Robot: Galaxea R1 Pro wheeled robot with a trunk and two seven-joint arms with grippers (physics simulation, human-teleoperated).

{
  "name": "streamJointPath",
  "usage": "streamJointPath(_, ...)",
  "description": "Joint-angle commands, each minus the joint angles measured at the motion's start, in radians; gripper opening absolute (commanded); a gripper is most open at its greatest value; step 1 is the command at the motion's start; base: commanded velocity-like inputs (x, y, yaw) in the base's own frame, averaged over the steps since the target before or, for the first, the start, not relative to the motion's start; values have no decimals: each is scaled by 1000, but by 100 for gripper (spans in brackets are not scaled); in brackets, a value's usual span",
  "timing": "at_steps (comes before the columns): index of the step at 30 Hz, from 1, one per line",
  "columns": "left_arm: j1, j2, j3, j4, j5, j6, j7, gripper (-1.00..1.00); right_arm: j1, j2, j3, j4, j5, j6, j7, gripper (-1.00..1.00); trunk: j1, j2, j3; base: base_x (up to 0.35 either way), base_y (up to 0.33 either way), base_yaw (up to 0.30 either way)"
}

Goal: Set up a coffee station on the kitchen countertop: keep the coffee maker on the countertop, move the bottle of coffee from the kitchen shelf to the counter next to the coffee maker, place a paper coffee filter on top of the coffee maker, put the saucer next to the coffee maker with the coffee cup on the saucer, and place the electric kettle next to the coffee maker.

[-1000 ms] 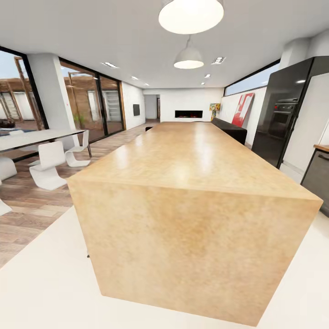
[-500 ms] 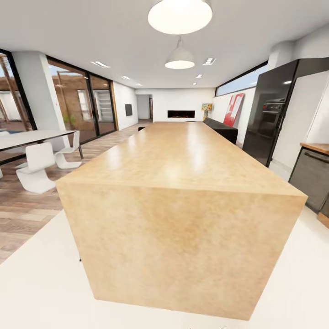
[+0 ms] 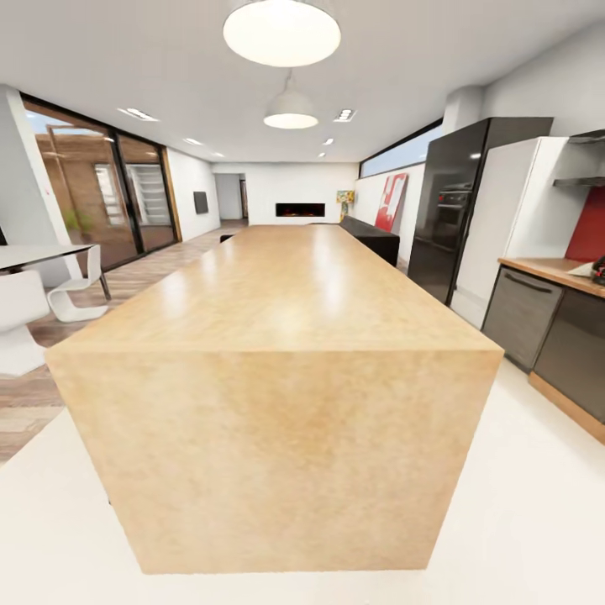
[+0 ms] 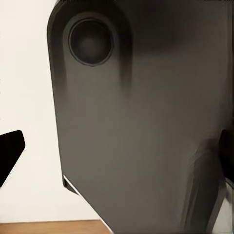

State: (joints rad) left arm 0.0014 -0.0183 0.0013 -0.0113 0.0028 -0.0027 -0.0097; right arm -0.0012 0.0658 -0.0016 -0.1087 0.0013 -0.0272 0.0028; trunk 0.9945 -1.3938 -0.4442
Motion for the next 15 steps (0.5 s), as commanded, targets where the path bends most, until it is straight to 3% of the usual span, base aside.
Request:
streamJointPath(1, 0, 0, 0, -1, 0, 0, -1, 100, 0, 0, 0, 0, 0, -3, 0, 100, -4, 7, 2, 0, 0, -264)
streamJointPath(15, 0, 0, 1, -1, 1, 1, -1, 100, 0, 0, 0, 0, 0, -5, 0, 100, -58, 105, 40, 0, 0, -262)
